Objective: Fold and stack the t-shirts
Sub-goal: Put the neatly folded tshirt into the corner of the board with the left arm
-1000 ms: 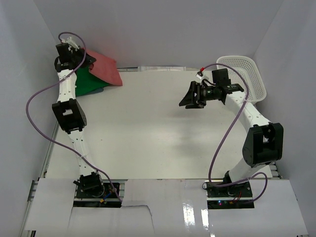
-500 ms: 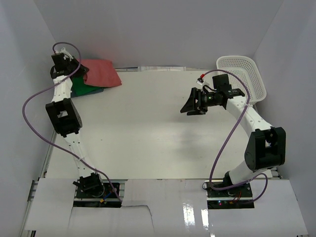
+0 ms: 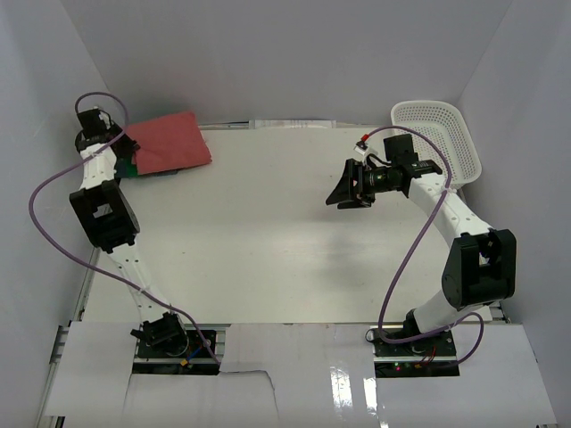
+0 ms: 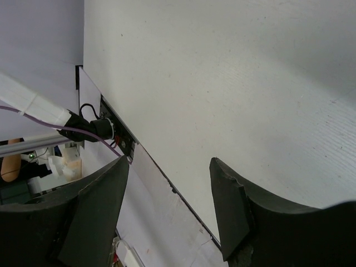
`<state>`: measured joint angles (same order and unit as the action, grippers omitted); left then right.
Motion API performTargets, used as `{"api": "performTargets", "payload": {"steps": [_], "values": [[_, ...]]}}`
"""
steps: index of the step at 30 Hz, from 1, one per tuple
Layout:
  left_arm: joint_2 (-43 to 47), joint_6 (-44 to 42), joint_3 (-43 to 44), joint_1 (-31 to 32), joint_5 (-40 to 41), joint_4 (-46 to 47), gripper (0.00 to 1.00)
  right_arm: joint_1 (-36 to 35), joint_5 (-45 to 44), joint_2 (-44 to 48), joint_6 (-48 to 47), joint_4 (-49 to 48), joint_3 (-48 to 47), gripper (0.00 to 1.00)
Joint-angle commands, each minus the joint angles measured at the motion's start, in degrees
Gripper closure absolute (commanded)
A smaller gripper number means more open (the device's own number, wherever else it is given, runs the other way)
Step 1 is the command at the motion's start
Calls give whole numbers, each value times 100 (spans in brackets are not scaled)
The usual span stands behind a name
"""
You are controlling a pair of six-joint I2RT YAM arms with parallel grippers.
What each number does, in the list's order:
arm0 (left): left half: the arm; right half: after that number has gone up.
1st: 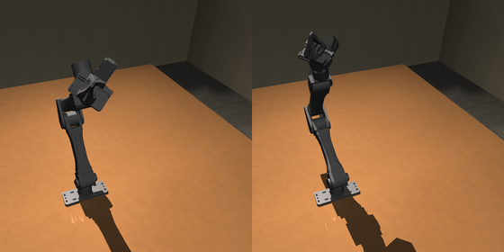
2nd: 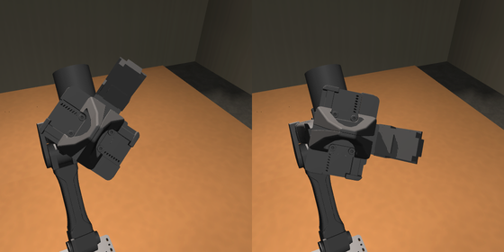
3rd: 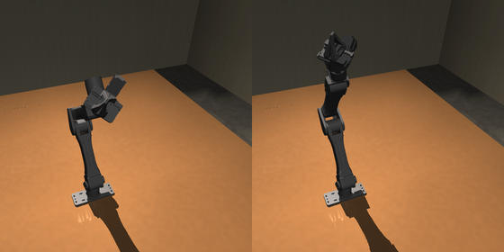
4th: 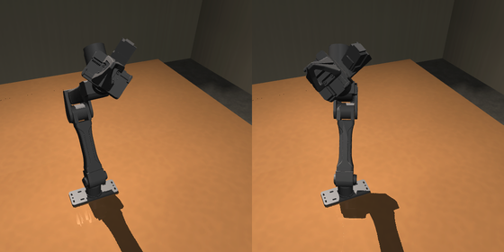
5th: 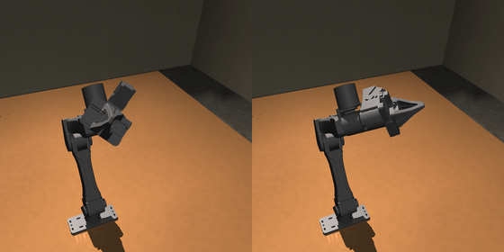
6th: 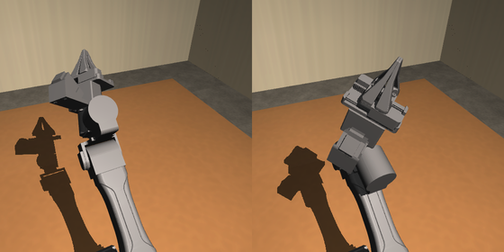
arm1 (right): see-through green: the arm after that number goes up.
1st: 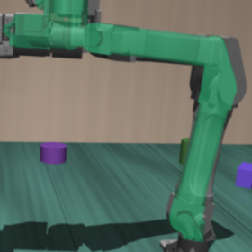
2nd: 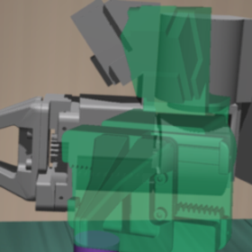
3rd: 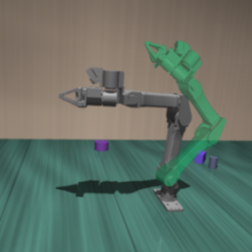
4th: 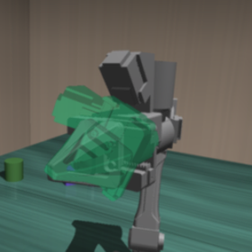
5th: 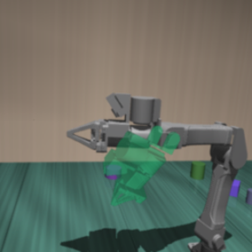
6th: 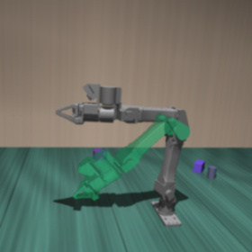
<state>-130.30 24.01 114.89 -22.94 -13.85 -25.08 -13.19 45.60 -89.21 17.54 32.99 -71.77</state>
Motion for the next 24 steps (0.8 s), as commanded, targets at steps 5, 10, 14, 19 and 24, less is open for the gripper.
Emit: {"api": "performTargets", "payload": {"steps": [5,10,14,19,24], "values": [[-372,24,991,-228,629,-427,91,9,142,123,-128,14,-13,34],[-672,51,1237,-229,594,-428,75,9,133,167,-146,5,40,34],[-856,78,1281,-237,611,-445,69,9,115,167,-154,23,66,34],[-1138,104,1562,-264,822,-655,45,9,98,193,-154,41,93,34],[-1068,148,1642,-264,1226,-805,32,9,107,167,-146,41,93,33]]}}
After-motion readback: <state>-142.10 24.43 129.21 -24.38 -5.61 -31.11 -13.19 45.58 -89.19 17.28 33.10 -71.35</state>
